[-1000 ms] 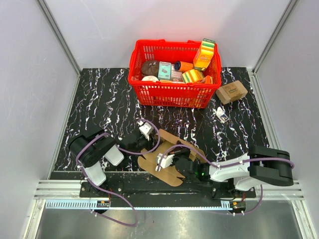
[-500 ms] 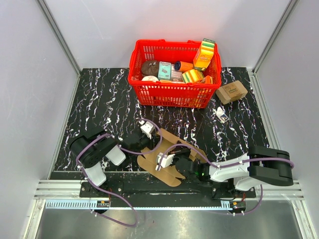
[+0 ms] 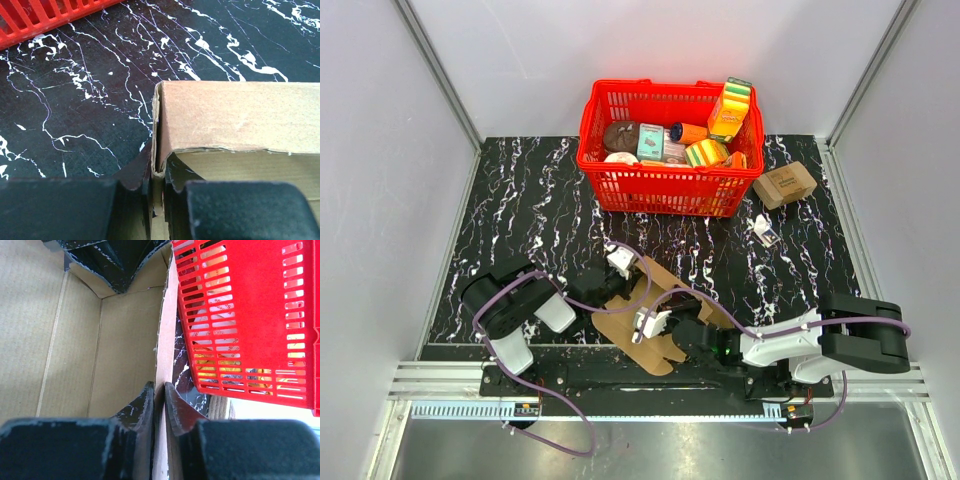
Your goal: Fold the paper box
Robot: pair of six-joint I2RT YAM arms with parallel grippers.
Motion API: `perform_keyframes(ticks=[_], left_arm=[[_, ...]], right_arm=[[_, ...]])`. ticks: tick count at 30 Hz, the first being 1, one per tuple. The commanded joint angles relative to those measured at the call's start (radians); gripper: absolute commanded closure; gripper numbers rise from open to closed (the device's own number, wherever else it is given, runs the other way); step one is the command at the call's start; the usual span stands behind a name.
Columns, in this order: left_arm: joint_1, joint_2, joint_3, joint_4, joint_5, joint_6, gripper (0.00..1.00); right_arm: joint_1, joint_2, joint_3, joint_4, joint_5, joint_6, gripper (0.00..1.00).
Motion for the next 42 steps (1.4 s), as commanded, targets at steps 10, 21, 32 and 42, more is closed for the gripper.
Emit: perform_keyframes(ticks=[10, 21, 32, 42], left_arm=[[-0.027, -0.009, 0.034, 0.253, 0.010, 0.008, 0.96], [-0.026, -0.001, 0.031, 0.267, -0.024, 0.001, 0.96], [-0.026, 0.011, 0.019, 0.282, -0.039, 0.001, 0.96], [-0.027, 0.013, 0.026, 0.264, -0.030, 0.024, 0.94]], right_arm=[[0.015, -0.120, 0.026, -0.070, -0.134, 0.168, 0.66], [0.017, -0.448, 0.057, -0.314, -0.402, 0.429, 0.53], [0.015, -0.603, 0.022, -0.198, -0.245, 0.648, 0.57], [-0.294, -0.478, 0.270, -0.567, -0.352, 1.097, 0.67]])
